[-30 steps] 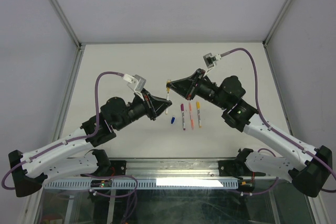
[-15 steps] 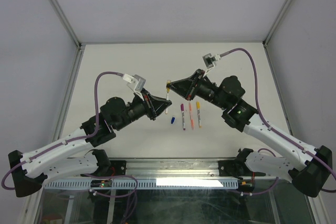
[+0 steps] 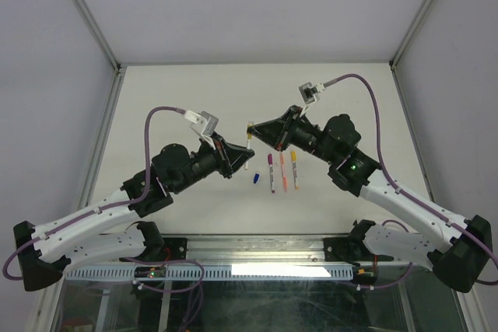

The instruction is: Insert the pens into the pen caps

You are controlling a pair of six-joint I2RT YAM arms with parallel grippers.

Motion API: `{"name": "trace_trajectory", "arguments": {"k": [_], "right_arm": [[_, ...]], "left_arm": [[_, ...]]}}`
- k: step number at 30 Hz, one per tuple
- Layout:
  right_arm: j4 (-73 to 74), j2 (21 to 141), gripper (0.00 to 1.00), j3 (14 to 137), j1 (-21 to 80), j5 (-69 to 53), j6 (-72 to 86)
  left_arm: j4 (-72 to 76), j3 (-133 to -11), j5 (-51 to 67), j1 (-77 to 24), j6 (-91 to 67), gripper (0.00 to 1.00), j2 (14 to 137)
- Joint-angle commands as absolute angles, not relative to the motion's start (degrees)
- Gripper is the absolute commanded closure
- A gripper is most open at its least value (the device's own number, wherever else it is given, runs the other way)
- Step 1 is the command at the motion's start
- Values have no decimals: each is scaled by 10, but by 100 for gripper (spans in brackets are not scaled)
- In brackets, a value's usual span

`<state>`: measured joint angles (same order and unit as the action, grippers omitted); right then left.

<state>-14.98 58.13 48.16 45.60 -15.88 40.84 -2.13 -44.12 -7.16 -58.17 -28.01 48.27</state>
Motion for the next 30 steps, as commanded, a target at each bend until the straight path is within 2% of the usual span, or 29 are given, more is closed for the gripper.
{"name": "trace_trajectory", "arguments": {"k": [1, 13, 14, 15, 19, 25, 30], "right_arm": [[-137, 572, 100, 473, 456, -169, 405], [-112, 559, 100, 471, 457, -169, 405], [-105, 558, 100, 469, 458, -271, 383], [-93, 556, 100, 467, 458, -300, 375], [-71, 557, 100, 456, 468, -310, 370], [-22, 561, 100, 447, 530, -246, 330], [-54, 564, 100, 401, 558, -220, 351]], "left_arm": [[19, -461, -84, -584, -275, 100, 483], [19, -469, -109, -584, -276, 100, 491], [19, -471, -116, -584, -276, 100, 491], [18, -473, -123, -584, -275, 100, 491], [18, -485, -143, -584, -268, 100, 493], [37, -506, -181, -584, -252, 100, 494], [99, -515, -208, -584, -239, 100, 490]]}}
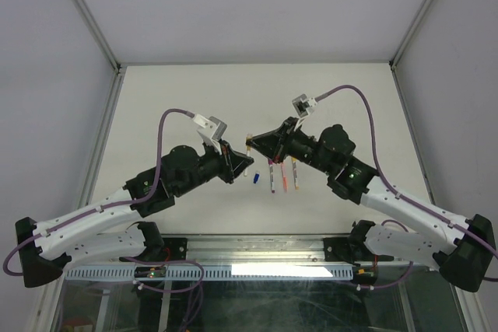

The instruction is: Insert the pens into the pen caps

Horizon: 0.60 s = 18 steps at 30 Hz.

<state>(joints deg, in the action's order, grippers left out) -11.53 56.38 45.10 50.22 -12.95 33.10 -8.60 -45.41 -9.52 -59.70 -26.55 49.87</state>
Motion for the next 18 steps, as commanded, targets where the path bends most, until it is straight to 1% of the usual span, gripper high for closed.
{"name": "trace_trajectory", "arguments": {"k": [1, 7, 18], "right_arm": [[-60, 566, 100, 394, 564, -216, 358], [-119, 582, 100, 339, 601, -200, 417], [-119, 637, 100, 299, 669, -207, 446]], "left_arm": [[108, -520, -211, -584, -232, 100, 491], [155, -552, -220, -584, -192, 100, 496], [182, -606, -175, -584, -142, 100, 514]]}}
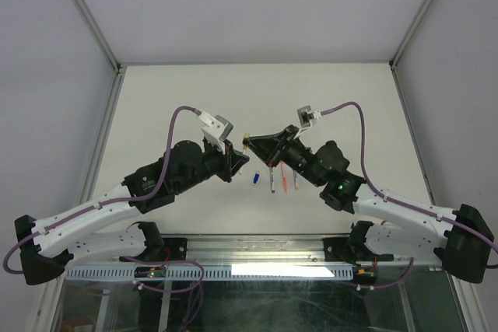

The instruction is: Insert the pens into the pen caps

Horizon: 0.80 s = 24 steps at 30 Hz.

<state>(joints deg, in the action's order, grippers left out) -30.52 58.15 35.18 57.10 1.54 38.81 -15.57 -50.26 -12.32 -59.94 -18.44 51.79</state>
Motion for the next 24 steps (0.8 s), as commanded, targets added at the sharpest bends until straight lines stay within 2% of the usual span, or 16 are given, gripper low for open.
{"name": "trace_trajectory", "arguments": {"k": [1, 11, 19, 24], "right_arm": [[-115, 636, 100, 294, 674, -203, 446], [-134, 645, 100, 273, 719, -129, 459], [-2, 597, 99, 427, 682, -70, 370], [65, 594, 85, 550, 648, -46, 309]], "left_arm": [[188, -605, -180, -584, -140, 100, 511], [219, -598, -199, -584, -142, 100, 491], [165, -581, -186, -584, -149, 100, 469], [123, -570, -175, -584, -150, 100, 450]]}}
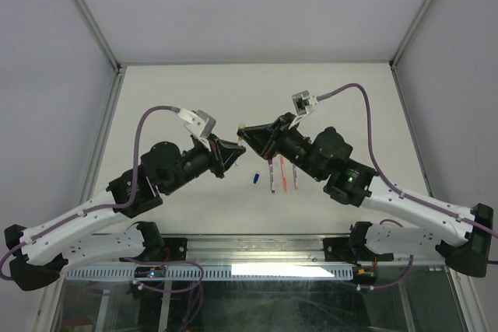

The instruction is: Insert the pens into the pen caps

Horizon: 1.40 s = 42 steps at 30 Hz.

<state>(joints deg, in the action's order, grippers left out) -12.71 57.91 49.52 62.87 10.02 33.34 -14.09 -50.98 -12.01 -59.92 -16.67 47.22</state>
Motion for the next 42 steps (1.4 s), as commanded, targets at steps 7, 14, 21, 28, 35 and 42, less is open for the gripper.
{"name": "trace_trajectory", "arguments": {"k": [7, 14, 21, 28, 35, 42], "right_arm": [[100, 581, 64, 683, 636, 18, 223], [92, 509, 55, 669, 635, 19, 169], [112, 452, 51, 586, 636, 50, 164], [123, 449, 46, 553, 636, 60, 179], [125, 450, 45, 545, 635, 76, 178], [159, 474, 44, 553, 633, 127, 195]], "left_arm": [[55, -568, -156, -584, -148, 100, 436], [37, -549, -89, -584, -134, 100, 409], [64, -524, 32, -584, -131, 100, 389], [76, -520, 99, -584, -142, 100, 399], [81, -520, 128, -584, -146, 100, 407], [51, -528, 87, -584, -148, 100, 430]]}}
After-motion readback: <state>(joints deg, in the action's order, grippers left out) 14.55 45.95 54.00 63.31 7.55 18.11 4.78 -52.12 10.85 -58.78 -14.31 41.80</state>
